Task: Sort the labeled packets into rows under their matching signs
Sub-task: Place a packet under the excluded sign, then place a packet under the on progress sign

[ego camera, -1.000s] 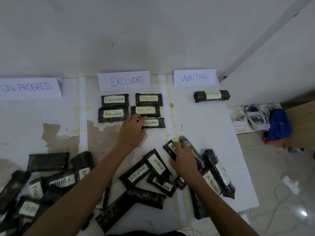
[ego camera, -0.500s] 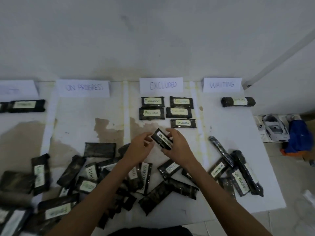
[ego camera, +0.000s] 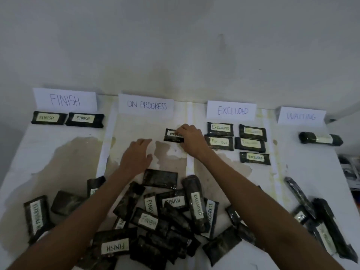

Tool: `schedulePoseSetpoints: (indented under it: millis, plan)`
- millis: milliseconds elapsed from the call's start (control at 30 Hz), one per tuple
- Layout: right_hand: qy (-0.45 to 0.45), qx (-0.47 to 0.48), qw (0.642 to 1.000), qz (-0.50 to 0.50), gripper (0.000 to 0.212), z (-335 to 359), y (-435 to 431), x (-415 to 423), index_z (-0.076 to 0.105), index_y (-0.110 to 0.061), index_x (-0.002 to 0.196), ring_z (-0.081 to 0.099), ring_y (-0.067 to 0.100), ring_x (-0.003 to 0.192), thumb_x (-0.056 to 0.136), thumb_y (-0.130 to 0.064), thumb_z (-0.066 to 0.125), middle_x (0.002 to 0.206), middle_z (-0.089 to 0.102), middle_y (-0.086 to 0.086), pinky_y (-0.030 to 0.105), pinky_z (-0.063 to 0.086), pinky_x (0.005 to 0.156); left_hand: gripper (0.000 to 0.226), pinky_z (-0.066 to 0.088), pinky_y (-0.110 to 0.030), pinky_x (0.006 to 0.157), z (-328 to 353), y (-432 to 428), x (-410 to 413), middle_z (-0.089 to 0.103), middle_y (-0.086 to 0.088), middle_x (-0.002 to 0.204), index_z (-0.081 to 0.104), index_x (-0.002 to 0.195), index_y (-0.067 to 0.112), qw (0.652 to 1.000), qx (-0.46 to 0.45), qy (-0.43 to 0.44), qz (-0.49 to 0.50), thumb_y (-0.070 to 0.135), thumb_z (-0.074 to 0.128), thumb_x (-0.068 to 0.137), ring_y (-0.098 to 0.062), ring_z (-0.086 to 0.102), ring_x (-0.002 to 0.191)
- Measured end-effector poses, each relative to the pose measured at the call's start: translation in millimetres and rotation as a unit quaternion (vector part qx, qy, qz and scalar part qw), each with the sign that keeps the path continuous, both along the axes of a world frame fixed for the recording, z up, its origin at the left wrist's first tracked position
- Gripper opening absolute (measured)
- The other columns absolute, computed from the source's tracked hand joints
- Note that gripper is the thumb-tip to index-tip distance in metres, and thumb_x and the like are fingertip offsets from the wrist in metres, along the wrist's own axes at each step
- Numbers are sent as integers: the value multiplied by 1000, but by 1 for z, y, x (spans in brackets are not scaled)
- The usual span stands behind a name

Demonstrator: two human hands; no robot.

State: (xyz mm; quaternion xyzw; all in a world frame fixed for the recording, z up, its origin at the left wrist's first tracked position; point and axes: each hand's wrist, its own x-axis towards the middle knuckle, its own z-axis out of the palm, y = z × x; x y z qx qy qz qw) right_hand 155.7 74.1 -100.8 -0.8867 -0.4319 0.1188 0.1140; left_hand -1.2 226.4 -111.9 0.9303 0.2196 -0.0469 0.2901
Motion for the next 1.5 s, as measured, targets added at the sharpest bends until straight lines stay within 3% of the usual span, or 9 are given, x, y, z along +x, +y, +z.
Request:
schedulePoseSetpoints:
  millis: [433, 567, 700, 933, 1000, 1100, 1267, 1367, 1500]
  plan:
    - [-25, -45, 999, -3, 45, -11, 42, 8, 57, -10, 120, 49, 34, 111, 77, -4, 65, 128, 51, 15, 41, 39, 89, 53, 42, -47, 95, -35, 54, 8, 45, -15, 136, 40, 137, 8, 997, -14, -21, -77, 12, 55, 86, -35, 42, 120]
    - [89, -72, 993, 28, 48, 11, 32, -63, 53, -17, 124, 47, 28, 115, 80, -25, 68, 127, 50, 11, 42, 43, 95, 52, 43, -46, 96, -29, 47, -20, 47, -15, 134, 42, 135, 8, 996, -37, -28, -72, 11, 55, 85, -34, 43, 118]
    - [39, -190, 976, 95, 68, -4, 19, -126, 44, -13, 129, 45, 33, 111, 74, -39, 73, 125, 46, 15, 44, 43, 88, 51, 38, -41, 101, -21, 32, -54, 48, -14, 132, 43, 134, 8, 996, -67, -27, -50, 11, 56, 85, -32, 43, 119]
    - [99, -100, 989, -43, 32, -2, 19, -127, 53, -5, 117, 59, 34, 98, 85, -8, 55, 109, 61, 17, 38, 48, 76, 48, 34, -36, 105, -13, 15, -85, 47, -10, 135, 44, 134, 12, 991, -123, -42, 20, 14, 55, 87, -26, 41, 124]
    - [240, 2, 953, -184, 31, 13, 14, -119, 58, -6, 115, 62, 28, 94, 84, -9, 60, 108, 65, 14, 32, 50, 76, 47, 35, -34, 103, -6, 10, -89, 47, -6, 134, 45, 133, 15, 986, -147, -63, 39, 15, 56, 87, -23, 41, 124]
    - [445, 120, 829, -317, 24, 30, 3, -117, 62, -6, 109, 67, 25, 90, 86, -5, 60, 107, 68, 15, 34, 55, 79, 45, 38, -28, 94, 9, -1, -89, 51, -1, 127, 46, 131, 19, 975, -197, -84, 67, 15, 57, 88, -16, 48, 114]
    - [562, 202, 704, -386, 24, 34, 3, -127, 60, 0, 111, 67, 30, 91, 89, 1, 49, 104, 68, 19, 41, 57, 79, 46, 46, -26, 83, 28, -18, -84, 57, 2, 116, 45, 132, 22, 965, -238, -88, 69, 17, 57, 88, -11, 54, 97]
    - [560, 220, 693, -397, 24, 34, 6, -131, 59, -1, 111, 67, 30, 91, 88, 2, 51, 103, 68, 18, 43, 57, 79, 50, 45, -24, 77, 33, -26, -81, 57, 2, 115, 42, 134, 24, 966, -240, -78, 63, 20, 59, 87, -11, 55, 94]
    - [488, 180, 783, -342, 20, 33, 5, -131, 60, -15, 100, 67, 28, 94, 84, -3, 63, 107, 67, 15, 37, 58, 74, 58, 46, -28, 80, 35, -31, -79, 45, 4, 120, 32, 140, 26, 968, -218, -91, 85, 20, 58, 88, -12, 49, 101]
